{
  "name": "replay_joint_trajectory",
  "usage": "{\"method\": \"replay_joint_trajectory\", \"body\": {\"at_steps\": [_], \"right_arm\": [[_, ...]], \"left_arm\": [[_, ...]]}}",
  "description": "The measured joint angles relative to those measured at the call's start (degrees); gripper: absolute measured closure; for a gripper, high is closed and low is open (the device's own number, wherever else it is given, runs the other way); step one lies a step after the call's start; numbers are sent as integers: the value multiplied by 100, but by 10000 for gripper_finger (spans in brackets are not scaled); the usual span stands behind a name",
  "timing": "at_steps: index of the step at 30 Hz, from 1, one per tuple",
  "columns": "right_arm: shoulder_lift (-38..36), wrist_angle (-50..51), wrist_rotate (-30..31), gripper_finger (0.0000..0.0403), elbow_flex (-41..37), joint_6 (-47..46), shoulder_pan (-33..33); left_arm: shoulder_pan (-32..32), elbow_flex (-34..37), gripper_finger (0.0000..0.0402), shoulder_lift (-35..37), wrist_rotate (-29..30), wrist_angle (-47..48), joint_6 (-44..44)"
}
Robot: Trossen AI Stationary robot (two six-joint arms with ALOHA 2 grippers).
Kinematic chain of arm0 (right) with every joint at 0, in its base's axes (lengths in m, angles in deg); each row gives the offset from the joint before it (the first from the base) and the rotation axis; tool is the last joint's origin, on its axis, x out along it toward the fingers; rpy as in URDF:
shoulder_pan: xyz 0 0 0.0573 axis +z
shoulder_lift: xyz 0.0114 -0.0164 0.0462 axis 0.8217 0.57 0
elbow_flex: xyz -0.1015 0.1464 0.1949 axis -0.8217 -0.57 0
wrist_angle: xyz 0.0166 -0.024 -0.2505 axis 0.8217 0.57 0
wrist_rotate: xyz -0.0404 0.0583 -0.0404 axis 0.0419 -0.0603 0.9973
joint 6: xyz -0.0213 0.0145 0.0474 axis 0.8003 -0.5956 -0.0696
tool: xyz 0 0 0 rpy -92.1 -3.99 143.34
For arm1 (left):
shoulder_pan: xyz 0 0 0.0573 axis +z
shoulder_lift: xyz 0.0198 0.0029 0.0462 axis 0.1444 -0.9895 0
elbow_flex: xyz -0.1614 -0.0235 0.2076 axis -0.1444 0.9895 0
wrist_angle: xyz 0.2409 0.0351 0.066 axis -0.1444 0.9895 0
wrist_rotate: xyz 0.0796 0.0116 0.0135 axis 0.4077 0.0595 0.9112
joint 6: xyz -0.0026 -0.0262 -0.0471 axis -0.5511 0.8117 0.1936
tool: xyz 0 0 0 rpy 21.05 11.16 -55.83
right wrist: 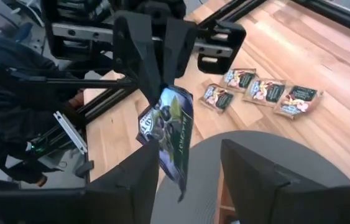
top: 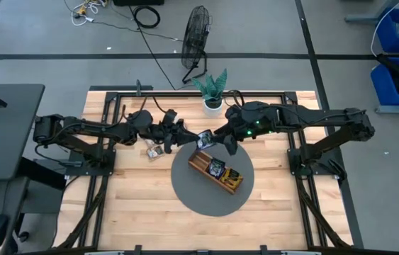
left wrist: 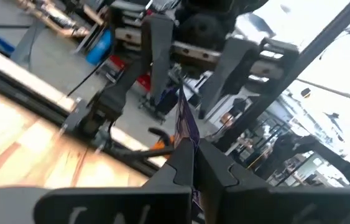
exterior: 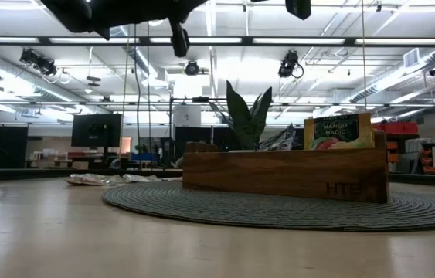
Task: Pick & Place Tea
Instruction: Put the violet tea bag into the middle section of the wooden organizer
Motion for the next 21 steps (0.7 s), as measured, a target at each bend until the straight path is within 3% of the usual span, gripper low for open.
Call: {"method": "replay_joint_trajectory", "body": {"at_steps": [9, 13, 18, 21], "right_arm": [[244, -421, -82, 250, 0, 61, -2], [277, -439, -159, 293, 0, 67, 0], [279, -440, -168, 383, 0, 173, 0], [279, -354, -170, 391, 0, 112, -2]], "left_arm": [[2, 6, 396, 70, -17, 48, 16], [2, 6, 397, 67, -21, 66, 19], [2, 6, 385, 67, -68, 76, 54], [50, 4, 359, 67, -70, 235, 162]]}}
